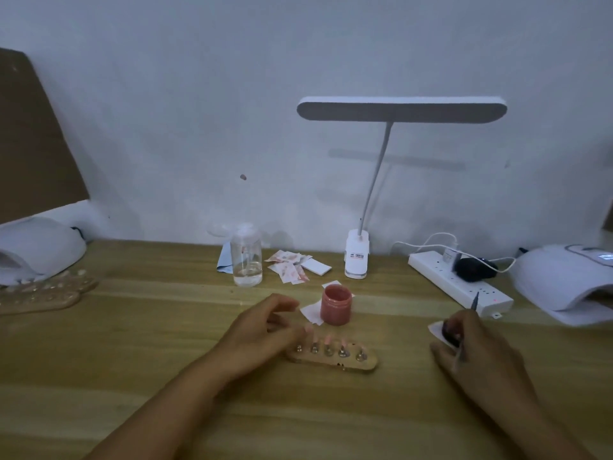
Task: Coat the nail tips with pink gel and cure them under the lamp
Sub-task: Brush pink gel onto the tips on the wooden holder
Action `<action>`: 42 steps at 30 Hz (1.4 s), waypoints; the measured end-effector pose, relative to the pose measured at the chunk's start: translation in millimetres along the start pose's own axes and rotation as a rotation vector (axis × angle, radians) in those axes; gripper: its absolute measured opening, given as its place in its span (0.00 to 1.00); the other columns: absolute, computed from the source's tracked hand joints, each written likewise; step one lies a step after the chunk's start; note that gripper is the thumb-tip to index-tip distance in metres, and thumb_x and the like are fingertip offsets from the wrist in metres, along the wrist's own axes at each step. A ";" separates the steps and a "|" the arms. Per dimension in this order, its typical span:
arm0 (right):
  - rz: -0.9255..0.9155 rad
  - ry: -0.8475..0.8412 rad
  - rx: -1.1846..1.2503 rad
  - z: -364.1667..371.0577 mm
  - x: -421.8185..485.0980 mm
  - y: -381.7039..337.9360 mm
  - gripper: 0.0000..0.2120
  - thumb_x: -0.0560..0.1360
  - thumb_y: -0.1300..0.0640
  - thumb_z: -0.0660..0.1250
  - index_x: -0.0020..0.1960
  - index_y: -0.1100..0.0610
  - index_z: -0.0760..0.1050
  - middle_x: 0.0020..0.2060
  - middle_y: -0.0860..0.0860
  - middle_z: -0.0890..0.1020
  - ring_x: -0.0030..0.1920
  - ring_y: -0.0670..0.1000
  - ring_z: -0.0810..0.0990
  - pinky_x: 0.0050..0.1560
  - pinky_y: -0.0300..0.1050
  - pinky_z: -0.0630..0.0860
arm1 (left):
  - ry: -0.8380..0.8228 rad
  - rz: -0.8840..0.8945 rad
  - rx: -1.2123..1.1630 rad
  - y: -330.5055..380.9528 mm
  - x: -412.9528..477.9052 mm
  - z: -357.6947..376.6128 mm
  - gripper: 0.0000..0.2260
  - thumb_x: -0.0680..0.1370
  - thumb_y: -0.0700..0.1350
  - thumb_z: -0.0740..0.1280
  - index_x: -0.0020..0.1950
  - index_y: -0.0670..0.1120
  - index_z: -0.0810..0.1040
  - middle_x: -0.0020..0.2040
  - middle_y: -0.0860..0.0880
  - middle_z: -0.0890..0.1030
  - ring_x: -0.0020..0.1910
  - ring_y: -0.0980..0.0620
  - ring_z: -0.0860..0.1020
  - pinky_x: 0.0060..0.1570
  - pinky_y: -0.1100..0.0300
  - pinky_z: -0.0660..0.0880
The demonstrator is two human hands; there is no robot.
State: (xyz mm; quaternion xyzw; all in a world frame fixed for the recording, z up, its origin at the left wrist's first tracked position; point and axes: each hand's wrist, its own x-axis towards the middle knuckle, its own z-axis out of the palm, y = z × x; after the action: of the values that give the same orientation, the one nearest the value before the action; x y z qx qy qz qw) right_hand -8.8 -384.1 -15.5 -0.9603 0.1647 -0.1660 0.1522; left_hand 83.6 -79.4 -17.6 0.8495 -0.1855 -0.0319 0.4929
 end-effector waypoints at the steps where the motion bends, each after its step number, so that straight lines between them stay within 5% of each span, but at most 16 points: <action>1: -0.007 0.030 -0.001 -1.0 1.1 2.0 0.15 0.72 0.44 0.70 0.50 0.48 0.66 0.46 0.44 0.78 0.50 0.50 0.79 0.50 0.50 0.75 | 0.013 -0.032 -0.023 5.1 8.9 -2.0 0.18 0.73 0.57 0.74 0.60 0.58 0.77 0.59 0.61 0.78 0.56 0.62 0.77 0.55 0.65 0.75; 7: 0.041 0.022 -0.106 -7.9 6.3 17.7 0.20 0.71 0.34 0.66 0.51 0.46 0.64 0.46 0.45 0.77 0.49 0.49 0.77 0.51 0.49 0.76 | -0.197 -0.159 0.122 33.5 68.3 7.6 0.29 0.70 0.54 0.76 0.69 0.53 0.71 0.64 0.56 0.74 0.60 0.57 0.73 0.48 0.66 0.70; 13: 0.012 0.053 0.042 -9.7 11.9 17.8 0.18 0.72 0.41 0.70 0.51 0.48 0.65 0.40 0.46 0.79 0.41 0.48 0.79 0.46 0.49 0.77 | -0.251 -0.117 0.141 30.4 85.8 28.4 0.21 0.65 0.52 0.80 0.53 0.57 0.77 0.53 0.59 0.79 0.49 0.61 0.79 0.38 0.69 0.74; 17: -0.018 0.110 0.182 -14.7 20.6 2.2 0.22 0.69 0.46 0.74 0.54 0.49 0.64 0.46 0.49 0.79 0.46 0.54 0.80 0.46 0.50 0.77 | -0.124 -0.058 0.255 27.0 86.3 33.9 0.23 0.63 0.58 0.80 0.53 0.58 0.75 0.53 0.60 0.80 0.53 0.58 0.78 0.55 0.58 0.75; 22: -0.253 0.024 0.128 -16.9 42.6 -42.3 0.28 0.65 0.53 0.75 0.60 0.49 0.64 0.55 0.48 0.75 0.55 0.52 0.76 0.54 0.50 0.75 | -0.026 0.075 0.148 33.4 79.1 31.6 0.20 0.65 0.58 0.78 0.50 0.59 0.73 0.48 0.62 0.81 0.48 0.69 0.78 0.47 0.70 0.73; 27: -0.422 0.033 0.030 -12.2 53.7 -73.3 0.30 0.68 0.56 0.71 0.66 0.52 0.63 0.58 0.50 0.74 0.58 0.53 0.74 0.56 0.47 0.71 | -0.030 0.199 0.269 44.8 72.6 35.4 0.17 0.70 0.58 0.74 0.49 0.64 0.67 0.47 0.63 0.80 0.51 0.65 0.78 0.52 0.58 0.76; 33: -0.724 0.100 0.044 -11.7 61.2 -69.3 0.28 0.69 0.52 0.74 0.65 0.57 0.69 0.54 0.51 0.80 0.54 0.52 0.78 0.53 0.49 0.75 | -0.077 0.270 0.243 45.5 68.7 31.7 0.21 0.69 0.52 0.76 0.55 0.62 0.70 0.53 0.59 0.80 0.55 0.59 0.79 0.56 0.50 0.77; 39: -0.757 0.068 0.248 -14.0 67.4 -74.5 0.25 0.69 0.41 0.72 0.60 0.52 0.71 0.53 0.44 0.80 0.55 0.44 0.78 0.54 0.44 0.77 | -0.088 0.316 0.107 57.1 66.1 32.7 0.23 0.64 0.52 0.75 0.58 0.55 0.79 0.51 0.56 0.82 0.52 0.57 0.80 0.55 0.50 0.78; 42: -0.792 0.084 0.301 -19.4 69.7 -78.6 0.19 0.70 0.39 0.68 0.56 0.48 0.75 0.48 0.41 0.81 0.49 0.43 0.78 0.48 0.45 0.77 | -0.104 0.309 0.054 60.5 64.4 30.0 0.18 0.62 0.56 0.73 0.51 0.59 0.81 0.45 0.58 0.81 0.47 0.58 0.80 0.54 0.49 0.79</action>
State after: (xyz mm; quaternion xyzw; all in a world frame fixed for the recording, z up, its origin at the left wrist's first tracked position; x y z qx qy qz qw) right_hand 67.0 -343.5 48.0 -0.9089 -0.2371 -0.2727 0.2081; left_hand 119.1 -153.4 26.7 0.8211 -0.3401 0.0054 0.4585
